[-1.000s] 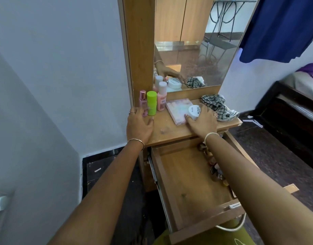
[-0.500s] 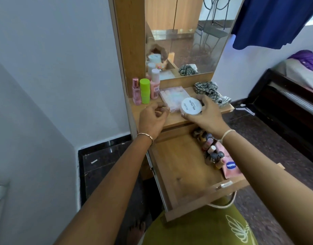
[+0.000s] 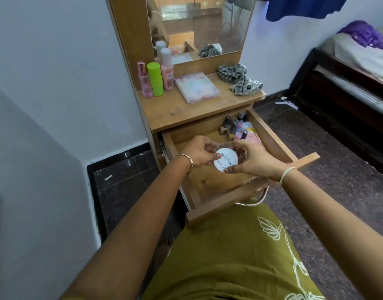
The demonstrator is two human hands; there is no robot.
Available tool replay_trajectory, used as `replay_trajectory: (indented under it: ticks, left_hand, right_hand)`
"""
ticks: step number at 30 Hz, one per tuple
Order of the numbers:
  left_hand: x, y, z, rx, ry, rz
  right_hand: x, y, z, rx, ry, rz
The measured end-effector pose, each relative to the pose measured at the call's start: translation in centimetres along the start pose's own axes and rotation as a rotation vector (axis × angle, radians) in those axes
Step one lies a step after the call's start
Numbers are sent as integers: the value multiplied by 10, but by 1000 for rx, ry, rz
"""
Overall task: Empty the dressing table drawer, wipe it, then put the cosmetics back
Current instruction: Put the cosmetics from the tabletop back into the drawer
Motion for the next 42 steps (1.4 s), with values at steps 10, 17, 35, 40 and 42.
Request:
replay_trajectory:
  ticks: [10,17,35,40,42]
  left_hand:
    - [-5,31,-29,-189,-62,0]
    - [-11,47,-45,-217,-49,98]
    - [-24,72,-58,-244,-138,178]
    - [-22,76,-59,-214,-153,154]
    - [-22,77,-60,-186,-158,156]
  right_hand:
    - [6,-1,26,194,57,21]
    - [6,-12,42,265,85,5]
    - [13,-55,49,99,164,271]
    - [13,-66,51,113,116,436]
    - [13,-69,53,107,104,488]
Point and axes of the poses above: each hand's wrist, its own x-axis away from the middle knuckle, its own y-axis out of the palm, z = x × y, the point moved 10 cm from there along -x, towards the middle knuckle, and after that the axes turned 15 degrees about z, right-handed, at the moved point
